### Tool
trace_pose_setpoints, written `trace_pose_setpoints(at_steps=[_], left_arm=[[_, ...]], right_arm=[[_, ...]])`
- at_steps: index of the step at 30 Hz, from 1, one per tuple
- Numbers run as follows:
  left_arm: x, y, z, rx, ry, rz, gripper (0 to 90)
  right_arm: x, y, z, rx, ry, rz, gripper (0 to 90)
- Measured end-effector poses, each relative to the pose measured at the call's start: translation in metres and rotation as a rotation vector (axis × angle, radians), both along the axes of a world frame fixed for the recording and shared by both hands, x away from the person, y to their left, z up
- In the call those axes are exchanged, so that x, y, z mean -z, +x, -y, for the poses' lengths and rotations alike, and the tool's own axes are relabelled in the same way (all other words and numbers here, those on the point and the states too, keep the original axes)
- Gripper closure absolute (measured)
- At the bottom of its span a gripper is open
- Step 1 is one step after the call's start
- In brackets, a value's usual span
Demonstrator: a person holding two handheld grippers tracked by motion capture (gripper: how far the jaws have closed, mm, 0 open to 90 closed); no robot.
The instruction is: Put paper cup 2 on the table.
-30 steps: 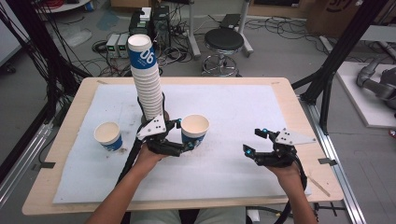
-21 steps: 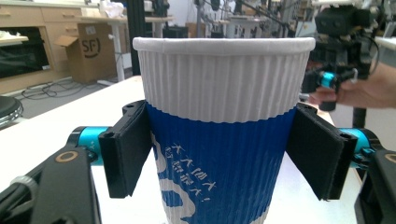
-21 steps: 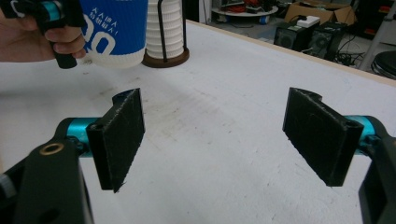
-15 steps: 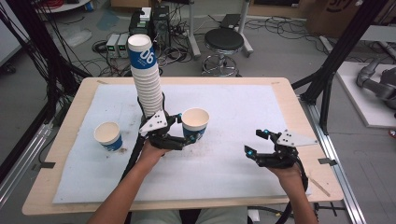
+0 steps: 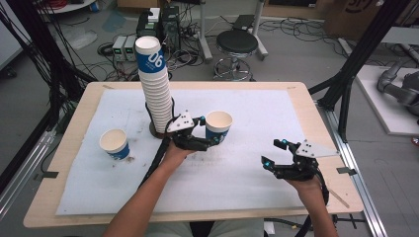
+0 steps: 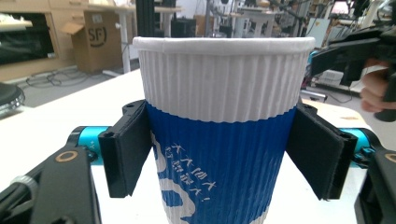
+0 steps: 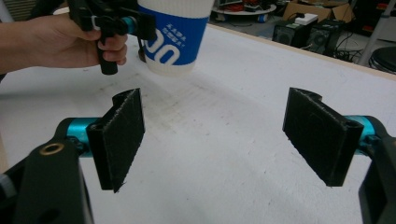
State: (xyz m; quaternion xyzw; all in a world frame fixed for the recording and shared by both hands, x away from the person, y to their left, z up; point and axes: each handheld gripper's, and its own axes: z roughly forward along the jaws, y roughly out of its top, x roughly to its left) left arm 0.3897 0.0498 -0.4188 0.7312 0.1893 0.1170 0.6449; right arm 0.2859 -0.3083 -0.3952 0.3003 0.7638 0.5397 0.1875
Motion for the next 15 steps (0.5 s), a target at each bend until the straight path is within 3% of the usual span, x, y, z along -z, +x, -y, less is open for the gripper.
trace_pose_setpoints(at_steps=[7, 15], left_arm=[[0.011, 0.01, 0.016, 0.001, 0.046, -0.038, 25.4], [0.023, 0.016, 0.02, -0.054, 0.133, -0.075, 25.4]], right_arm=[[0.0, -0.001, 0.001, 0.0, 0.008, -0.005, 21.3], [0.0, -0.001, 0.0, -0.01, 0.005, -0.004, 21.3]])
